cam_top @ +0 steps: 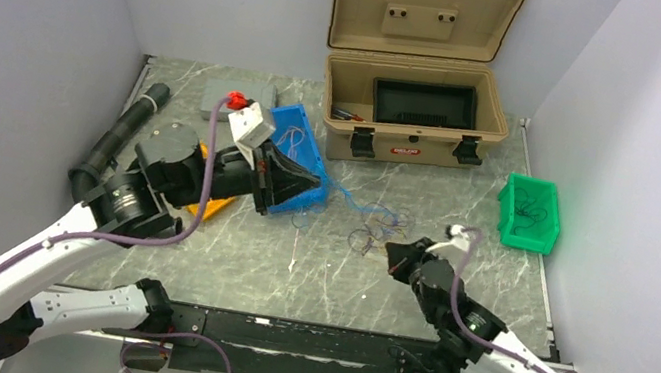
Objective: Untangle the cables
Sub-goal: Untie the cable, then place the cable in the bin, then untie the cable.
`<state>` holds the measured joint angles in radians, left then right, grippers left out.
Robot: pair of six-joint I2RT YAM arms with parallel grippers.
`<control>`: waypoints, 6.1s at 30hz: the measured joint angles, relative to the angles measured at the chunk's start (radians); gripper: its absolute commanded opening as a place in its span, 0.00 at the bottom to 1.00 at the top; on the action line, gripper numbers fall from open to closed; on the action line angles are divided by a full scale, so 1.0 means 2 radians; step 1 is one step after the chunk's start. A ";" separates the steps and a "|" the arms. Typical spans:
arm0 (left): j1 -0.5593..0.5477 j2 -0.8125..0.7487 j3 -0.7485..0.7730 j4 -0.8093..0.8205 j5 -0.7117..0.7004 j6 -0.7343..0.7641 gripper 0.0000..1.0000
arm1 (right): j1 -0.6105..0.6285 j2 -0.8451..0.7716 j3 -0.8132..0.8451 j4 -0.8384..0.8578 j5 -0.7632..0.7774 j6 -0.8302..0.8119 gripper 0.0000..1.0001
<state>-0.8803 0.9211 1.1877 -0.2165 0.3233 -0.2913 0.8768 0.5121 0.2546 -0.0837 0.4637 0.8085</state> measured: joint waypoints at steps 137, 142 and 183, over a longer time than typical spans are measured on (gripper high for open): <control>0.426 0.136 -0.061 -0.227 -0.266 -0.222 0.82 | -0.204 0.115 0.125 -0.270 0.072 0.046 0.97; 0.418 0.059 -0.078 -0.191 -0.163 -0.160 0.99 | -0.344 0.128 0.115 -0.246 -0.035 0.001 0.86; -0.024 0.203 -0.212 0.106 -0.031 -0.073 0.99 | -0.279 0.240 0.178 -0.234 -0.129 -0.065 1.00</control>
<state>-0.9283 1.3270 0.7631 -0.0036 0.2623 -0.4377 0.3187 0.9924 0.6098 -0.5522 0.2066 0.6777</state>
